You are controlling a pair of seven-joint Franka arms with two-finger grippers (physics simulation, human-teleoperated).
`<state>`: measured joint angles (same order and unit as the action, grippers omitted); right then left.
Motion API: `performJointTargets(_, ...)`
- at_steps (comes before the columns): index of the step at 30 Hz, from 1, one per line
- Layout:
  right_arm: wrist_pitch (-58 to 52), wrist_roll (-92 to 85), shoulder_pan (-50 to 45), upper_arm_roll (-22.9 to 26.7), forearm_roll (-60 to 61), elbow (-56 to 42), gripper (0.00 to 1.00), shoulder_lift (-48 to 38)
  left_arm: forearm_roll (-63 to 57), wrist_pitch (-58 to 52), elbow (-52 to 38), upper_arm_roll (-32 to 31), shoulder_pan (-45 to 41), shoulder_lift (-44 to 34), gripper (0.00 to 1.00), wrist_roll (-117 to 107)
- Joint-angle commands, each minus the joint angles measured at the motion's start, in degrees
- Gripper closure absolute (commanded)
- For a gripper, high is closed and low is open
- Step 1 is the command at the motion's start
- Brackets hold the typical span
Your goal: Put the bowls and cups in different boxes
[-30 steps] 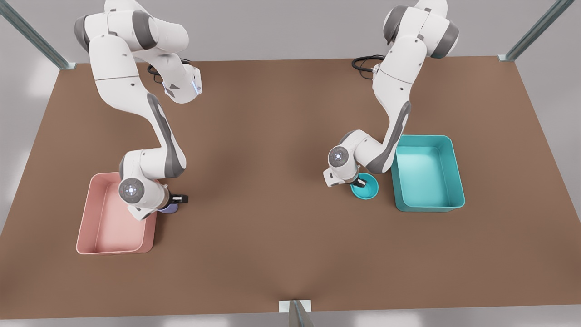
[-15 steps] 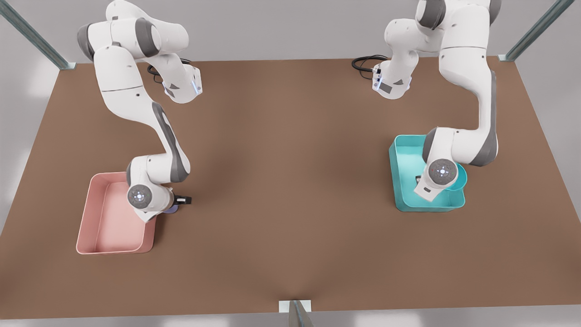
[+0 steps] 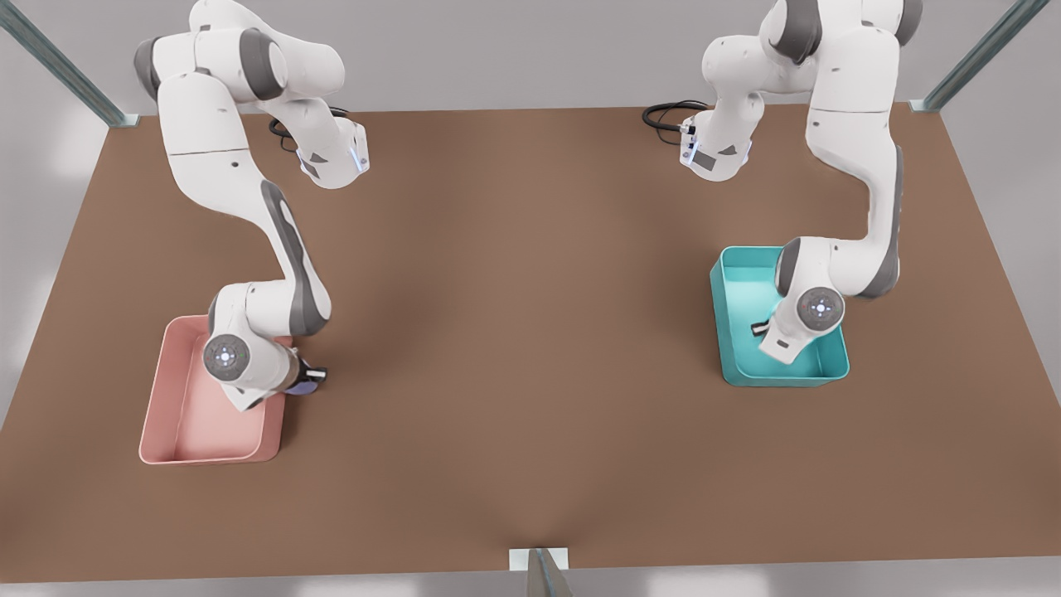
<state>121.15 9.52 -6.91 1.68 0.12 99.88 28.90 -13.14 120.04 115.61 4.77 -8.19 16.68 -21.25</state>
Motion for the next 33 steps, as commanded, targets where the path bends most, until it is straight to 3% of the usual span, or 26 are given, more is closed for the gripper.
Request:
performJointTargets(1, -0.92, 0.93, -0.3, -0.18, 0.23, -1.26, 0.79, -2.35, 2.23, -20.51, -6.16, -2.83, -0.6, -4.82, 0.0, -1.69)
performJointTargets(3, -1.09, -0.98, 0.14, -1.59, 0.85, -3.37, 0.79, -4.55, 8.02, -33.62, -19.26, -5.91, -0.51, -4.82, 0.0, -1.6)
performJointTargets(6, -3.11, -23.83, 4.61, -0.62, 0.41, -9.52, 0.79, -4.73, 9.8, -48.41, -38.7, -8.99, -0.51, -3.24, 0.0, 4.29)
performJointTargets(10, -4.17, -31.5, 10.42, -0.1, -0.65, -9.79, 0.79, -4.12, 9.44, -48.67, -39.23, -8.99, -0.51, -3.24, 0.0, 4.29)
performJointTargets(17, -2.24, -30.53, 10.86, 3.77, -0.29, -13.66, 0.79, 7.31, 9.62, -49.38, -39.5, -8.99, -0.24, -3.32, 0.0, 4.03)
performJointTargets(27, 0.14, -28.42, 10.77, 3.77, 0.06, -14.01, 0.79, 11.97, 10.06, -49.55, -39.5, -8.9, -0.24, -3.24, 0.0, 3.94)
performJointTargets(28, 0.14, -28.42, 10.77, 3.77, 0.06, -14.01, 0.76, 12.05, 9.97, -49.64, -39.5, -8.9, -0.24, -3.32, 0.0, 3.85)
performJointTargets(29, 0.14, -28.42, 10.77, 3.77, 0.23, -14.01, 0.0, 12.06, 9.88, -49.82, -39.5, -8.99, -0.24, -3.32, 0.0, 3.94)
performJointTargets(33, 0.14, -28.51, 10.77, 3.68, 0.14, -14.01, 0.0, 11.7, 9.88, -49.73, -39.5, -8.9, -0.24, -3.32, 0.0, 4.03)
